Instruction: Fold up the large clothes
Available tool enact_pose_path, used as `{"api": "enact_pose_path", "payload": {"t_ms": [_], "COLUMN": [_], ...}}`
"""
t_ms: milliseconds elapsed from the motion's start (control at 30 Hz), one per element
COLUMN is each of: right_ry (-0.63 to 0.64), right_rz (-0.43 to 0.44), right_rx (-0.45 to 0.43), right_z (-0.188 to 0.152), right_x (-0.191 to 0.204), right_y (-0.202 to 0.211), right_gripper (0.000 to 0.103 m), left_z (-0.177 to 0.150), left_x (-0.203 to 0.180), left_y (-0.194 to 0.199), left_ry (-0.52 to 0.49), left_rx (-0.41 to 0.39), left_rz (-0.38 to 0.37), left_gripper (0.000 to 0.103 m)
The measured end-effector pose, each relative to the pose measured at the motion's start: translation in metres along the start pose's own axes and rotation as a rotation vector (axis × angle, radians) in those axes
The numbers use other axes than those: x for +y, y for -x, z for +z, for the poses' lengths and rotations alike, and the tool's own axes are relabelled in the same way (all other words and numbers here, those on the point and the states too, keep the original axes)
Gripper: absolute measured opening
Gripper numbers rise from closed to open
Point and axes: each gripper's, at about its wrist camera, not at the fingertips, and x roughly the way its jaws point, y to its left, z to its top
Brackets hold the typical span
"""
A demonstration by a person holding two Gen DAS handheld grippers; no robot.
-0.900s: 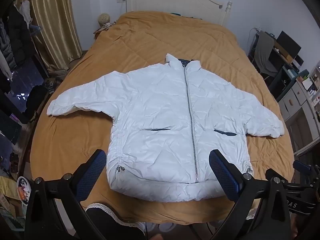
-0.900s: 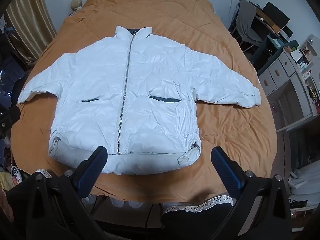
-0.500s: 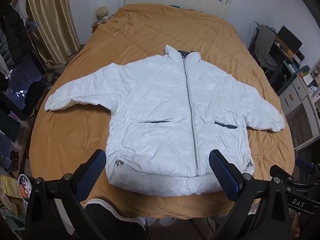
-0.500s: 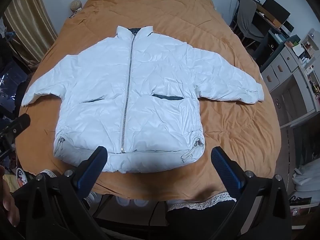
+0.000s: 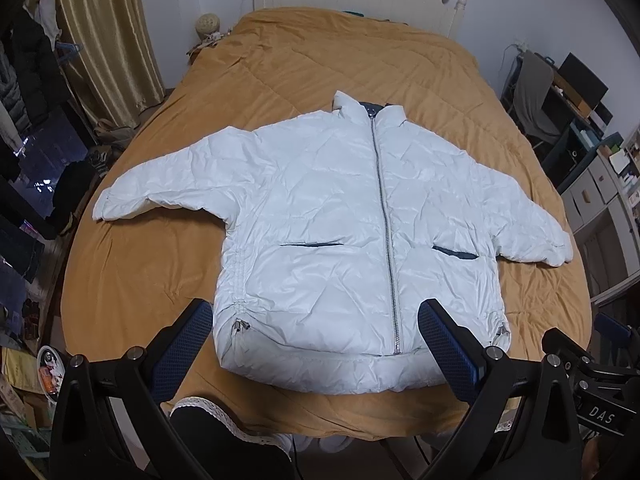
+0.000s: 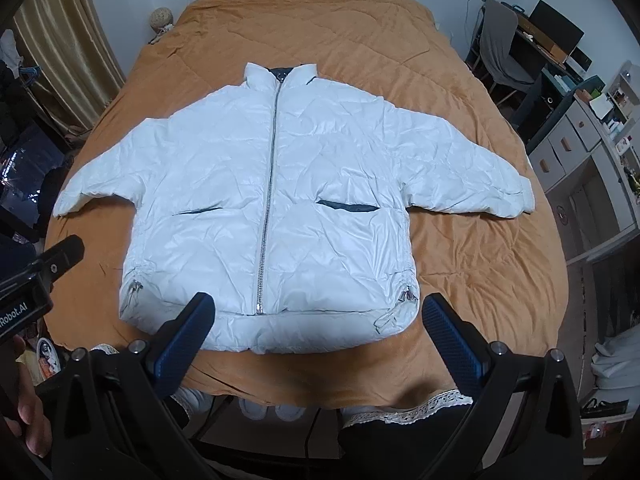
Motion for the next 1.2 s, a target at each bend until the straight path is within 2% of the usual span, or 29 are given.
{"api": "enact_pose_path", "payload": {"t_ms": [200, 333, 433, 567, 667, 867, 1200], "right_ry": [0.019, -0.002, 0.004, 0.006, 0.027, 0.030, 0.024], "right_rz": [-0.008, -0.010, -0.010, -0.017, -0.043, -0.029, -0.019], "right_rx": [-0.036, -0.092, -0.122, -0.168, -0.185, -0.155, -0.113], "right_z": [0.002, 0.001, 0.002, 0.003, 0.006, 0.006, 0.005], "right_x": [0.006, 0.005, 0.007, 0.009, 0.014, 0.017, 0.018], "right_y": [0.002, 0.006, 0.009, 0.012, 0.010, 0.004, -0.002], "right_gripper": [0.103, 0.103, 0.103, 0.103, 0.103, 0.103, 0.103], "left_z": [0.002, 0.007, 0.009, 0.010, 0.008, 0.008, 0.008], "left_x": [0.002, -0.003, -0.004, 0.002, 0.004, 0.008, 0.015], "left_y": [0.009, 0.014, 0.013, 0.009, 0.007, 0.005, -0.006], "left_ry": [0.009, -0.061, -0.083, -0.065, -0.059, -0.042, 0.000], "left_rx": [-0.088, -0.191, -0.225, -0.184, -0.164, -0.149, -0.080], "left_rz": [0.006, 0.049, 0.069, 0.026, 0.024, 0.020, 0.020], "left_gripper": [0.103, 0.103, 0.103, 0.103, 0.103, 0.103, 0.103]}}
